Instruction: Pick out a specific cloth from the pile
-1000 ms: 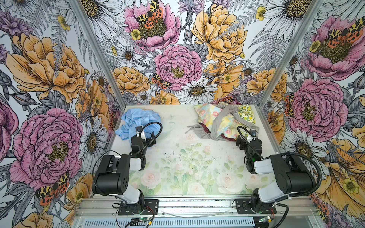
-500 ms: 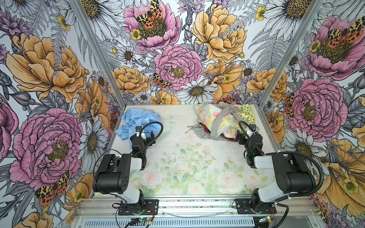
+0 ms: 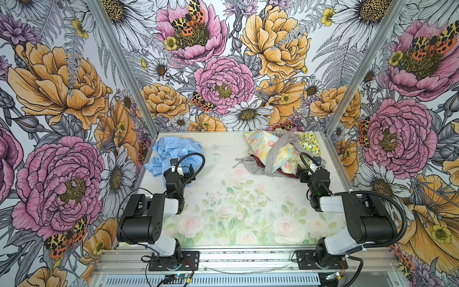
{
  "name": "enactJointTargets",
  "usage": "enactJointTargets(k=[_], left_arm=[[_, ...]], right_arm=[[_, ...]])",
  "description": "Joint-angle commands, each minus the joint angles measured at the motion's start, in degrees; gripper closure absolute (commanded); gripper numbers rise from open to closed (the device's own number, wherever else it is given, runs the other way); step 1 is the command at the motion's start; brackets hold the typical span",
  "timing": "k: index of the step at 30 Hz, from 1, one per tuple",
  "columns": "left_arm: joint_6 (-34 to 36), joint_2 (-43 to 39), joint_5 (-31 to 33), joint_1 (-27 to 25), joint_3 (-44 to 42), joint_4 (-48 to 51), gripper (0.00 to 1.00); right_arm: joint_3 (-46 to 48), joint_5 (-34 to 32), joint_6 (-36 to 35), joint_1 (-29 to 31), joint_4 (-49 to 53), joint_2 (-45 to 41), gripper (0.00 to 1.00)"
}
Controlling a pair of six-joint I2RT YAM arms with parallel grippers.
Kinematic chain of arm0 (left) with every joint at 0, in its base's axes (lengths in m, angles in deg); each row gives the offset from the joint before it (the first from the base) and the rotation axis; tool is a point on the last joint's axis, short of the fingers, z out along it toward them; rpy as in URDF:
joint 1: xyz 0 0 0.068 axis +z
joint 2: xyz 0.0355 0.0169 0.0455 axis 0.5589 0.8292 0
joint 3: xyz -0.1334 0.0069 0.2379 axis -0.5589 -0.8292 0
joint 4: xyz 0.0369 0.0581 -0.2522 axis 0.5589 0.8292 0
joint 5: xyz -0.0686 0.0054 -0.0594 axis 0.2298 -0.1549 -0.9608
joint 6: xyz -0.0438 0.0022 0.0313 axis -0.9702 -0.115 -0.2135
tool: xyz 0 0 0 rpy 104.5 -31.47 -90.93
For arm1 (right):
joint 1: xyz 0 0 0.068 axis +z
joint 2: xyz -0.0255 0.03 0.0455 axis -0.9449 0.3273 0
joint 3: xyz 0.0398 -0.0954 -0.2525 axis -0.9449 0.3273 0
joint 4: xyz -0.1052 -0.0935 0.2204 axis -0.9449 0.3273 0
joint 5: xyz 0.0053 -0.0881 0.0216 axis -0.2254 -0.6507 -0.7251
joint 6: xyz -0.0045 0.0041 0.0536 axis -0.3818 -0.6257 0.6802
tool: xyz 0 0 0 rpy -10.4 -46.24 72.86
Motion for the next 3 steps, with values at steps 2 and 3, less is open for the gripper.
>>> enactJointTargets(k=[2, 3], left_arm=[[0.84, -0.13, 1.02, 0.1, 0.54, -1.59, 0.01], [0.84, -0.13, 1.06, 0.05, 0.54, -1.52, 0.01]], right_arm=[[-0.03, 1.23, -0.07, -0.36, -1.18, -0.22, 0.0], [0.14, 1.22, -0.18, -0.37, -1.43, -0.15, 0.01]])
